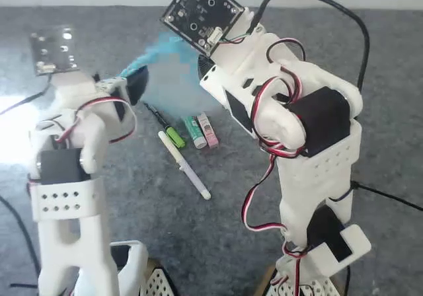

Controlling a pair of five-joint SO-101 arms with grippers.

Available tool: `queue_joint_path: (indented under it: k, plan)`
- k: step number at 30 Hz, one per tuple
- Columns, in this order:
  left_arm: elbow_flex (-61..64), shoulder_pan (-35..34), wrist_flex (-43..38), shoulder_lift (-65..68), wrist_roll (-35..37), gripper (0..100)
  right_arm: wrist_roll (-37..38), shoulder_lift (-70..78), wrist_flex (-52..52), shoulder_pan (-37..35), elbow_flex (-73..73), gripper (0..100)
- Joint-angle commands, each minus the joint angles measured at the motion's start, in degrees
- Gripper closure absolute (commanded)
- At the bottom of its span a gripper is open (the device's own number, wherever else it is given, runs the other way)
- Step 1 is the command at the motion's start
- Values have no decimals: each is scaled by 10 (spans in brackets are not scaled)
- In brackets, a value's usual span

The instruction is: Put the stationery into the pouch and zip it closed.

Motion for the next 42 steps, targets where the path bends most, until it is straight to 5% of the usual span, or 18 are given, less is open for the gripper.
queue_joint_path:
  k: [1, 9, 16, 27, 42]
  plan:
    - [-16, -12, -32, 4, -8, 695, 5, -33, 9, -4, -29, 993]
    - [-18, 25, -39, -1, -7, 695, 11, -29, 28, -17, -26, 993]
    - [-261, 29, 217, 3, -10, 695, 47, 12, 7, -15, -7, 993]
    - [-288, 36, 287, 33, -47, 695, 20, 20, 4, 54, -8, 993]
    - [-299, 306, 259, 45, 114, 695, -79, 40, 36, 117, 8, 993]
